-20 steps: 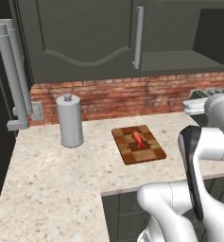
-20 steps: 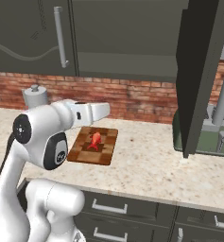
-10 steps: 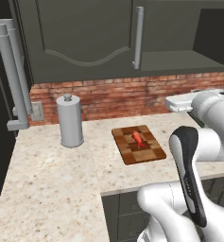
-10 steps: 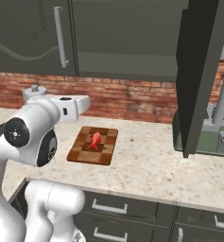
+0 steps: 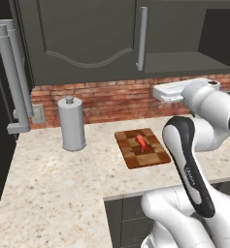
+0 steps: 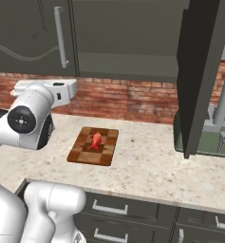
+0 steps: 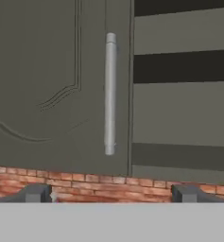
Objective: Open the cabinet, retrieve the rolling pin, and place it next to the meat on the cutting board to prepare for tenderizing.
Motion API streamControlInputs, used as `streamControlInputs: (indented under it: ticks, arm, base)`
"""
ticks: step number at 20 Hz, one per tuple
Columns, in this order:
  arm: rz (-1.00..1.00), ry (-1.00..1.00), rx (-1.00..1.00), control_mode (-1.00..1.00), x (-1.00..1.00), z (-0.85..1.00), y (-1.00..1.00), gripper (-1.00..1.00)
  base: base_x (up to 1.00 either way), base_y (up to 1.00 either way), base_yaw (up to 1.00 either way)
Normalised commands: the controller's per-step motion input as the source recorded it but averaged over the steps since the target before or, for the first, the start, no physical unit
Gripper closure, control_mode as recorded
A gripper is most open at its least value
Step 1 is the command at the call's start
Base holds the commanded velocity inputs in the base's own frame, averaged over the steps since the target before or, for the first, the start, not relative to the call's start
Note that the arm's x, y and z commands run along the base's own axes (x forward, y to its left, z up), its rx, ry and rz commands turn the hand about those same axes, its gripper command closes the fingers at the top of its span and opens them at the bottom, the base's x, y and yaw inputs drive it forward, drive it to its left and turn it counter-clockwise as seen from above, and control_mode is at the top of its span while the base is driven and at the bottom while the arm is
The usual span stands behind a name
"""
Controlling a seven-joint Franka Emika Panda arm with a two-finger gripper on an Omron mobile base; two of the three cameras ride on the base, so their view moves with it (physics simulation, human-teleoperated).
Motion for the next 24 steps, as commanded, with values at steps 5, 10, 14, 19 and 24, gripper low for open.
streamControlInputs:
  ticks: [5,10,14,19,24]
  arm:
    - [0.02,-0.08,0.01,-1.0,0.16,0.35,0.4,-1.0]
    - [-0.04,-0.07,0.0,-1.0,0.09,0.34,0.4,-1.0]
    - [-0.09,-0.01,0.0,-1.0,0.16,0.3,0.18,-1.0]
    - [-0.1,0.0,0.0,-1.0,0.15,0.19,0.0,-1.0]
    - [-0.07,0.0,0.0,-1.0,0.25,0.16,-0.03,-1.0]
  base:
    - [0.0,0.0,0.0]
    - [0.0,0.0,0.0]
    - [0.0,0.0,0.0]
    - [0.0,0.0,0.0]
    - [0.0,0.0,0.0]
